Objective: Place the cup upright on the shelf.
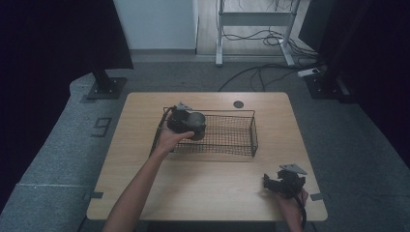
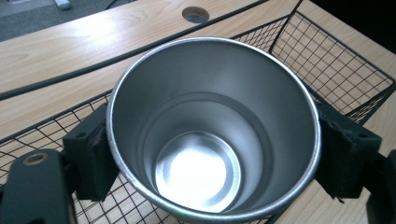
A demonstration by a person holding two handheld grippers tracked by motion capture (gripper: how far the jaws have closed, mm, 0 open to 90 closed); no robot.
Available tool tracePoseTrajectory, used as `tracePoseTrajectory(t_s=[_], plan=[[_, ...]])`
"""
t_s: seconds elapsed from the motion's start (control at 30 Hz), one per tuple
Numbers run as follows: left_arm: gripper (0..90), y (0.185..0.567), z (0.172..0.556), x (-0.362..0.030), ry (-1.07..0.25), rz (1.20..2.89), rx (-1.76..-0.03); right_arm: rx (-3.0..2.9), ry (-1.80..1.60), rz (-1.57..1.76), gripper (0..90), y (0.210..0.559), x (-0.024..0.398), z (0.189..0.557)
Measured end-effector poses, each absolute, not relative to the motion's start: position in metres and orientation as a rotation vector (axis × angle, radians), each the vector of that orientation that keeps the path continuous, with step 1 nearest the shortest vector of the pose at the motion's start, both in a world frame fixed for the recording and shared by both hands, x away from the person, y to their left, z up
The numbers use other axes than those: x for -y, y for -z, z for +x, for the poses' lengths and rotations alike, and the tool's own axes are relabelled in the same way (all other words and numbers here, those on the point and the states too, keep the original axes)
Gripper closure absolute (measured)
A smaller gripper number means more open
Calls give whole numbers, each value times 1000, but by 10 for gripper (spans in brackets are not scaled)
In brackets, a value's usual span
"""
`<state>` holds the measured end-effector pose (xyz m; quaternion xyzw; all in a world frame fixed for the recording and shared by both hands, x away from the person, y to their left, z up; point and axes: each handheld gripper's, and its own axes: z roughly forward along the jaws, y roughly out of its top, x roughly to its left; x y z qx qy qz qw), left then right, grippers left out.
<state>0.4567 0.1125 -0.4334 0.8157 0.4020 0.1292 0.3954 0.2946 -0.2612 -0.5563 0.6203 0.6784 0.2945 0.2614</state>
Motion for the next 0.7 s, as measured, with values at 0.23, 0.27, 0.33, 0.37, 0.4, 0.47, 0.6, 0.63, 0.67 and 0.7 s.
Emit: tracePoseTrajectory(t_s=[0.23,0.27,0.33,0.37,0.4,0.47,0.6,0.63,0.67,0.7], plan=[[154,440,461,-111,-316,2077,-1035,-1836,-797,1679,39,556,261,295],[154,441,461,-111,-318,2078,-1035,-1836,-797,1679,39,556,261,295],[153,441,463,-111,-316,2077,-1043,-1836,-797,1679,39,556,261,295],[154,442,464,-111,-315,2077,-1043,-1836,-797,1679,39,556,261,295],[154,442,464,-110,-314,2078,-1046,-1836,-797,1679,39,556,261,295],[153,444,466,-110,-310,2080,-1049,-1835,-797,1679,39,556,261,295],[153,447,468,-108,-325,2098,-1052,-1836,-797,1680,39,556,261,295],[153,449,470,-109,-325,2100,-1055,-1836,-797,1679,39,556,261,295],[153,449,470,-109,-322,2098,-1058,-1836,-797,1679,39,556,261,295],[153,451,472,-109,-319,2100,-1060,-1834,-797,1679,39,556,261,295]])
